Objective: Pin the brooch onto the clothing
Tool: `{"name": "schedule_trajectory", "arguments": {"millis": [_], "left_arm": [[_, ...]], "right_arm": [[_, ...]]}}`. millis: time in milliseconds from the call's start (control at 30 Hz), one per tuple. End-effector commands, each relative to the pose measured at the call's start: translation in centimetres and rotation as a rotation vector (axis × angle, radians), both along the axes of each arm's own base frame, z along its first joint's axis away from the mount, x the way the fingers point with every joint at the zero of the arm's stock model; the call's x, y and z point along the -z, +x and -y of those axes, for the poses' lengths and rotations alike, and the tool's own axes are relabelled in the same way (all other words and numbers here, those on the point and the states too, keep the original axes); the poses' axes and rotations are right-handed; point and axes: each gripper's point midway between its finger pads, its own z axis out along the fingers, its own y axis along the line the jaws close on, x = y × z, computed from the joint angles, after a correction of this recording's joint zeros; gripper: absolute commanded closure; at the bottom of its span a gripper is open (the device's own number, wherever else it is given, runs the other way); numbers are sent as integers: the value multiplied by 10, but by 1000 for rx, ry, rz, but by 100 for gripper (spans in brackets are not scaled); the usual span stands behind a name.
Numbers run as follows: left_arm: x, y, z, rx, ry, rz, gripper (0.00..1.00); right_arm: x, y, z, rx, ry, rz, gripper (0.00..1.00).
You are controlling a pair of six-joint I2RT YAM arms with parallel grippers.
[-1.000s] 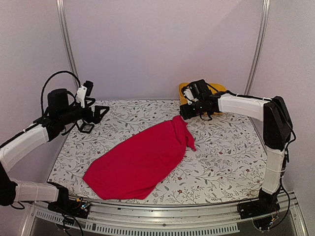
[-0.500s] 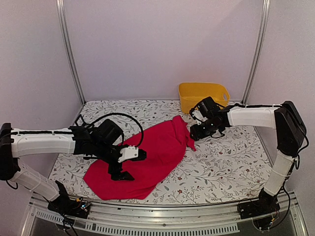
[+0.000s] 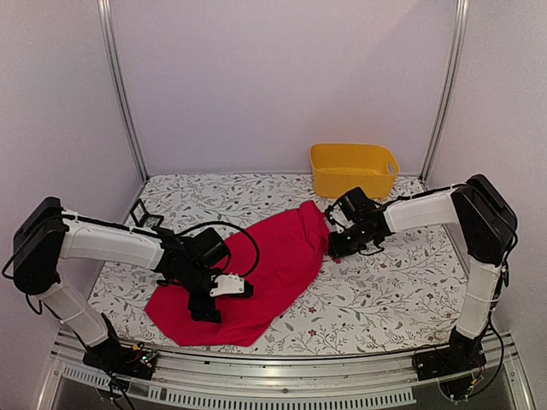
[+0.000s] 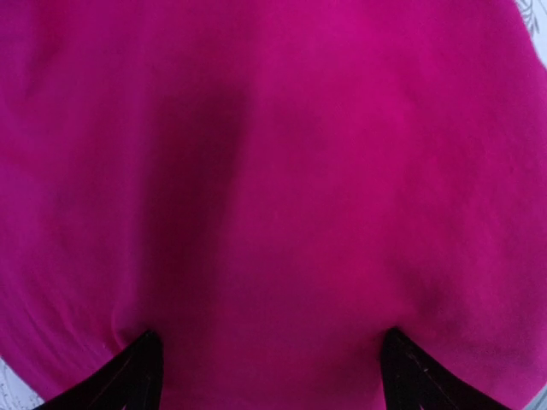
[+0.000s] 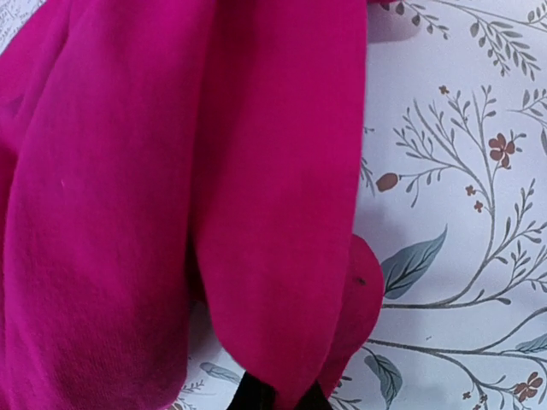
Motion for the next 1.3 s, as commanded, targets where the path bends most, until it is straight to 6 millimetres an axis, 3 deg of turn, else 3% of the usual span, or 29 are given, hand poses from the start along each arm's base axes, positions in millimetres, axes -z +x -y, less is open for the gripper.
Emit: {"name": "schedule_trajectory", "arguments": {"millis": [0,33,133,167,233,267,333,433,533,633,667,767,833,967,1133,1267], "left_arm": [[22,27,-19,-53,143,117,12],[23,40,-26,-77,179,173,12],[12,75,-28,-155,173,248,12],[4,90,-24,-190,140,270,12],[-13,119,-20,-255,67,313,12],[-21,133,-22,-280,50,340,12],[-38,163,-30,-333,39,430,11],[-85,194,-24,-373,-49,536,8],[-157,189,9,-298,-299,579,5],[-199,140,45,-124,-520,479,3],[-200,117,53,-61,-548,421,2],[-168,46,63,75,-509,221,3],[-139,19,56,76,-436,133,6],[-85,7,27,-57,-249,26,24],[-66,22,10,-245,-120,1,26],[-27,-4,-11,-236,77,-99,19]], "right_arm": [[-8,0,3,21,19,46,100],[-16,-1,5,20,25,64,100],[-67,-15,-6,-94,128,154,100],[-95,-24,-10,-148,180,206,100],[-135,-42,-14,-250,241,299,100],[-166,-52,-13,-283,289,358,100],[-205,-68,-12,-340,354,435,100],[-262,-90,-11,-396,468,545,100],[-311,-98,-4,-369,557,648,100],[-345,-88,11,-248,574,723,100],[-353,-83,15,-210,571,743,100],[-371,-71,25,-115,577,768,100],[-372,-64,27,-84,565,768,100],[-361,-43,37,15,490,759,100],[-351,-30,48,74,461,745,100],[-349,-22,55,106,440,749,100]]}}
